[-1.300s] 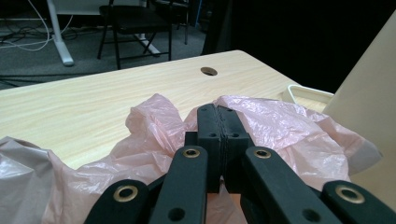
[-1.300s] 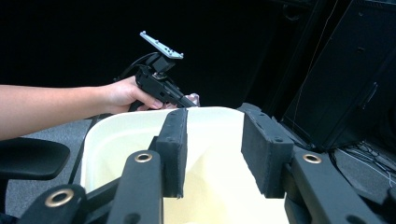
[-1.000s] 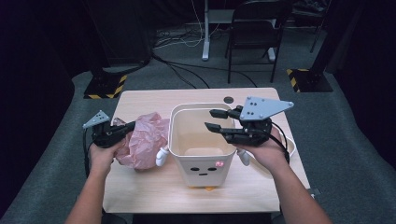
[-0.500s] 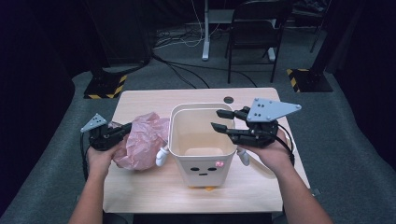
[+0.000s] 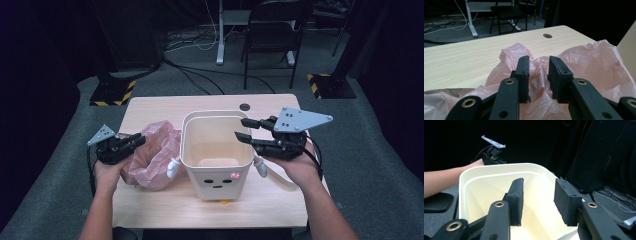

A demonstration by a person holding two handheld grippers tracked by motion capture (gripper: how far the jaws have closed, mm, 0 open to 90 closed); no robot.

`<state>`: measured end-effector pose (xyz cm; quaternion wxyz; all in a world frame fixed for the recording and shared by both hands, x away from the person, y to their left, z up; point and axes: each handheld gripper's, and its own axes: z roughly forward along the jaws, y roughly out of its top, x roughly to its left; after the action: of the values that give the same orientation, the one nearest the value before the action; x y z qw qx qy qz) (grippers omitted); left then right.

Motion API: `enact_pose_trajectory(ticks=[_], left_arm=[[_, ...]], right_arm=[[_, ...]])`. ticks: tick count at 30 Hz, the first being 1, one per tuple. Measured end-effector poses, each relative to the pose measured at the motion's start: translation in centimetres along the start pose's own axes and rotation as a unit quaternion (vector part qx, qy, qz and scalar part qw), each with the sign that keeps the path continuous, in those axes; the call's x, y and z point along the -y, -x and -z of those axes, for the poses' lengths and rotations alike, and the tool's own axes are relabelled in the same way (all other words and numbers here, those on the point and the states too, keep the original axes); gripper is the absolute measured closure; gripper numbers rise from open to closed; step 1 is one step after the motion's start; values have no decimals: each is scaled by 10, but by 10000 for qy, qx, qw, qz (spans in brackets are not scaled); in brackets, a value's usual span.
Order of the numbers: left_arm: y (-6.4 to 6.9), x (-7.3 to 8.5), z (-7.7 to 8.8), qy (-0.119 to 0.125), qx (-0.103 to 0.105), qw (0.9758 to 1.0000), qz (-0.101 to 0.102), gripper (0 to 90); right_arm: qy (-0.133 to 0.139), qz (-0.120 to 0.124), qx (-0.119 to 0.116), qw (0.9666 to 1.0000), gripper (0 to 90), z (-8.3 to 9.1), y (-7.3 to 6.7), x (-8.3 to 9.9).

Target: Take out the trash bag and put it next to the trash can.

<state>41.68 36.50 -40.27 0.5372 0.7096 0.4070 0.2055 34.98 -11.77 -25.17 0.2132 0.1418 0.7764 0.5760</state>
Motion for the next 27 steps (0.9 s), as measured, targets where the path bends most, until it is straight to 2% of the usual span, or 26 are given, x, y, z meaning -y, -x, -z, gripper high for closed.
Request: enact_pose_trajectory(ticks=[5,9,15,27], left_arm=[[3,-1,0,-27,-198,9997,-124,604],[5,-1,3,-27,-271,9996,-123,546],[7,-3,7,-3,-312,9995,-89,472],[17,-13,19,133,-245,9995,-149,423]], right_arm=[[-5,-68,64,10000,580,4,2,5],[20,-117,113,9999,573,7,4,8],[2,-140,191,9997,572,12,6,12],[-44,-295,477,9984,562,25,13,29]])
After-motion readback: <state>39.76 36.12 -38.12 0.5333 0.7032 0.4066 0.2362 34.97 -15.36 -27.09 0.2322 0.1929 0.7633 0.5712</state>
